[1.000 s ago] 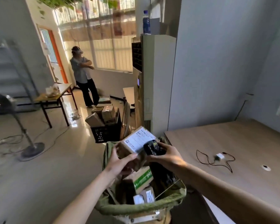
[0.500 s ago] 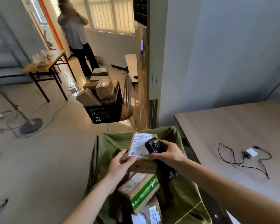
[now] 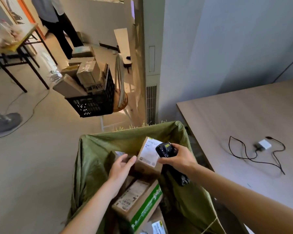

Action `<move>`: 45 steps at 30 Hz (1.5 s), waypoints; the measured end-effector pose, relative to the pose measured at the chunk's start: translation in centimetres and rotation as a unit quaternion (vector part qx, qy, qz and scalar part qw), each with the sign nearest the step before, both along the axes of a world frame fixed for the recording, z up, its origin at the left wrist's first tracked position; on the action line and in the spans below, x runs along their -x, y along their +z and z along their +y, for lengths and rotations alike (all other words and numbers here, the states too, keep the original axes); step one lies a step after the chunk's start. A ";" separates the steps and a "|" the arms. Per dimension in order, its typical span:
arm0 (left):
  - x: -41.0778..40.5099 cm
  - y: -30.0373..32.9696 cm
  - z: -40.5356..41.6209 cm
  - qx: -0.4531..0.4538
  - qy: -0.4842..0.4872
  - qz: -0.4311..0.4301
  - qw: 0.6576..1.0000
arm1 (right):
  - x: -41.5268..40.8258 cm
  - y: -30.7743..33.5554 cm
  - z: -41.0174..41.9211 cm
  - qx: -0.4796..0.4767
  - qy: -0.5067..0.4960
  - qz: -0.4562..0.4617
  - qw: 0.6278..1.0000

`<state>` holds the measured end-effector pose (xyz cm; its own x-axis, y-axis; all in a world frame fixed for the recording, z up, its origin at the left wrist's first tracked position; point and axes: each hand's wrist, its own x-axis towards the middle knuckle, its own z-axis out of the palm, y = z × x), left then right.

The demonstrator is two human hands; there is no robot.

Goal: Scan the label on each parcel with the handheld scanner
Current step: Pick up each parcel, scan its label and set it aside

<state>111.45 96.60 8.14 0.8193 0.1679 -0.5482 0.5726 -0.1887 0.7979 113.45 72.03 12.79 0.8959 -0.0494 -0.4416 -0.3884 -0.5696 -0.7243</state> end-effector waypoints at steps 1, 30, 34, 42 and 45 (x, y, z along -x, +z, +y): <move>0.0 -0.1 0.4 -0.016 -0.008 -0.005 1.000 | 0.3 0.2 -0.3 0.007 -0.010 -0.005 1.000; 25.4 34.2 -30.1 0.007 -0.544 -0.366 0.755 | 54.1 33.8 -19.5 0.256 -0.426 -0.119 0.860; 37.9 36.4 -39.3 0.035 -0.608 -0.384 0.694 | 67.4 35.2 -22.9 0.272 -0.509 -0.097 0.811; 65.9 35.6 -54.2 0.076 -0.731 -0.402 0.546 | 95.7 35.4 -28.3 0.317 -0.624 -0.010 0.714; 74.5 35.1 -58.2 0.086 -0.757 -0.405 0.505 | 104.6 35.0 -29.4 0.321 -0.658 0.017 0.681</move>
